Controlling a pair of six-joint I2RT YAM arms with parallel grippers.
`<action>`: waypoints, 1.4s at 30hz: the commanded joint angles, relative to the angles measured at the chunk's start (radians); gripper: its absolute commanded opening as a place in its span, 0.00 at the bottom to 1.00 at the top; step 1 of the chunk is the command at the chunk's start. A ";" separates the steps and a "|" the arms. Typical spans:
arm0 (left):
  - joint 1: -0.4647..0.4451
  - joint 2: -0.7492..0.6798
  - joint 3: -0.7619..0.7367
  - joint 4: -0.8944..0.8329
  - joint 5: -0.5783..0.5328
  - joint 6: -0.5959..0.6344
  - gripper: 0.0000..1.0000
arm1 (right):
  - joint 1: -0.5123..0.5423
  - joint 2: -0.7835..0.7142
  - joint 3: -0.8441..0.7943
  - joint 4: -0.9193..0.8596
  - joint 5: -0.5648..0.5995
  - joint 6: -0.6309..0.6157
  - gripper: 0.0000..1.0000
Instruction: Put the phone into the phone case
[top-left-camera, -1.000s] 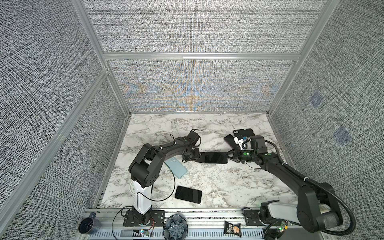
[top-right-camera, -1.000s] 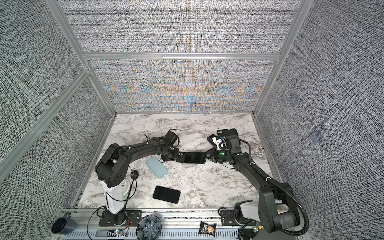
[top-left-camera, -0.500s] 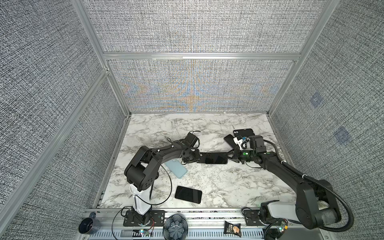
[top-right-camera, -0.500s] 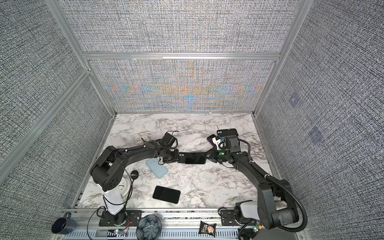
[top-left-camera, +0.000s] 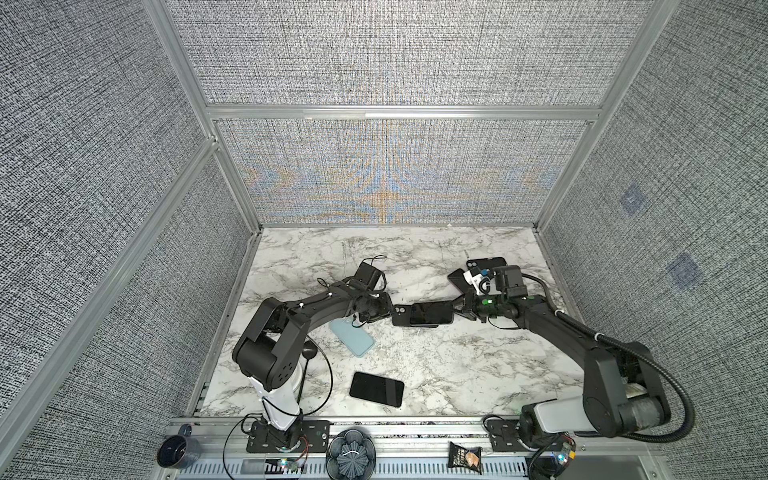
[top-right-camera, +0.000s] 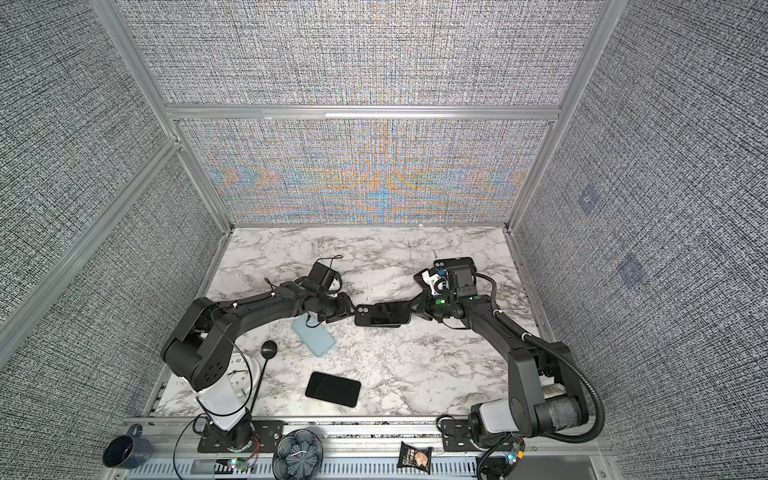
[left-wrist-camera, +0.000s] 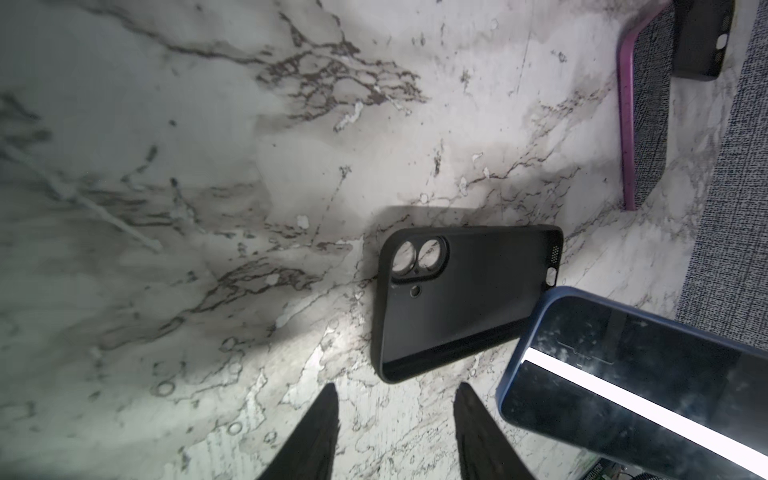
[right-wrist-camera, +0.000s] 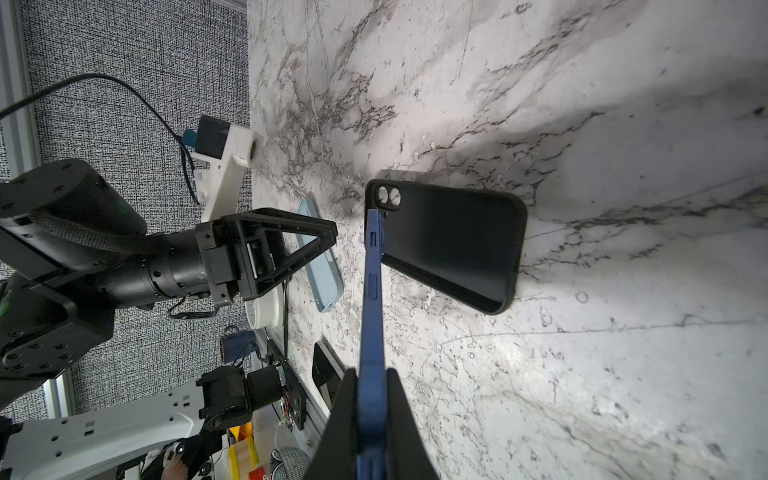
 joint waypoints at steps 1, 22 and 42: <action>0.010 -0.005 0.000 0.035 0.037 0.010 0.55 | 0.002 0.021 0.019 0.020 -0.026 -0.009 0.00; 0.031 0.062 0.007 0.102 0.121 0.000 0.67 | 0.036 0.169 0.087 0.042 -0.055 -0.008 0.00; 0.031 0.094 -0.004 0.140 0.141 -0.013 0.65 | 0.033 0.291 0.151 -0.038 -0.068 -0.082 0.00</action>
